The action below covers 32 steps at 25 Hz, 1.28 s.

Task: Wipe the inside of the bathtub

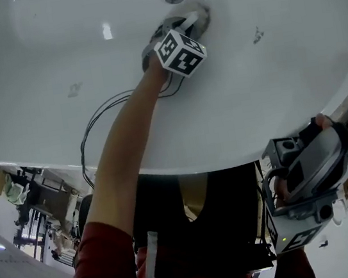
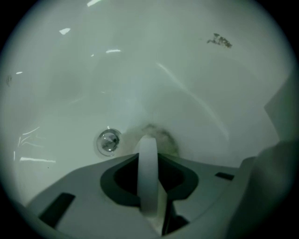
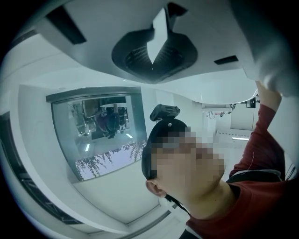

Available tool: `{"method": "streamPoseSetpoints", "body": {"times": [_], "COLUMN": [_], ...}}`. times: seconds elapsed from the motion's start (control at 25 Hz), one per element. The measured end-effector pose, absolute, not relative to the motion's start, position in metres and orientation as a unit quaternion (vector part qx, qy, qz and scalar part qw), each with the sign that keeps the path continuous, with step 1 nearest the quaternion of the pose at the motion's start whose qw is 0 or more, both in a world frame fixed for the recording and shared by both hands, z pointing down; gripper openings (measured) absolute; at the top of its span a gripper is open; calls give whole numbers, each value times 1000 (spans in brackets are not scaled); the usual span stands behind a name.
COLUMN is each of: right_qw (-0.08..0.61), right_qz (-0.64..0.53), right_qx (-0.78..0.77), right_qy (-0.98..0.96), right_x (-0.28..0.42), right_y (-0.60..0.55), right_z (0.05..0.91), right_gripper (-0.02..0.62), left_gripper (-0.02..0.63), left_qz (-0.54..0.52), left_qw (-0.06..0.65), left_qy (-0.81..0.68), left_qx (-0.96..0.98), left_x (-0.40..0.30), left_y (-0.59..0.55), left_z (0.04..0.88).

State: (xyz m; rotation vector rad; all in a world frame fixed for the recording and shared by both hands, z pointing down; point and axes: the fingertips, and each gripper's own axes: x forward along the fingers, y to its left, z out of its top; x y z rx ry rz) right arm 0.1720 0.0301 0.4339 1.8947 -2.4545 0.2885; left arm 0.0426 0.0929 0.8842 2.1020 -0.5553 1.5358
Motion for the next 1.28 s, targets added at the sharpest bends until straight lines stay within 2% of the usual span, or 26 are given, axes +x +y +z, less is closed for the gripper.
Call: {"method": "streamPoseSetpoints", "body": {"times": [0.24,0.76,1.04,1.28], "right_qw": [13,31,34,45], "right_qz": [93,67,50,31], "right_qx": [599,600,601,603], "right_qy": [-796,-797,-797,-796], "right_x": [173,172,152,129], "right_y": [40,45,34,23], "right_z": [433,420,392,365], "right_gripper": [11,11,11,11], "left_gripper": [98,98,98,98], "left_qz": [554,557,531,449], "left_qw": [200,216,210,234], "left_qy": [-226,-247,-238,-290], "left_qx": [776,763,785,812], "left_x": [45,42,44,44], "left_y": [86,85,87,60], "left_z": [882,876,819,726]}}
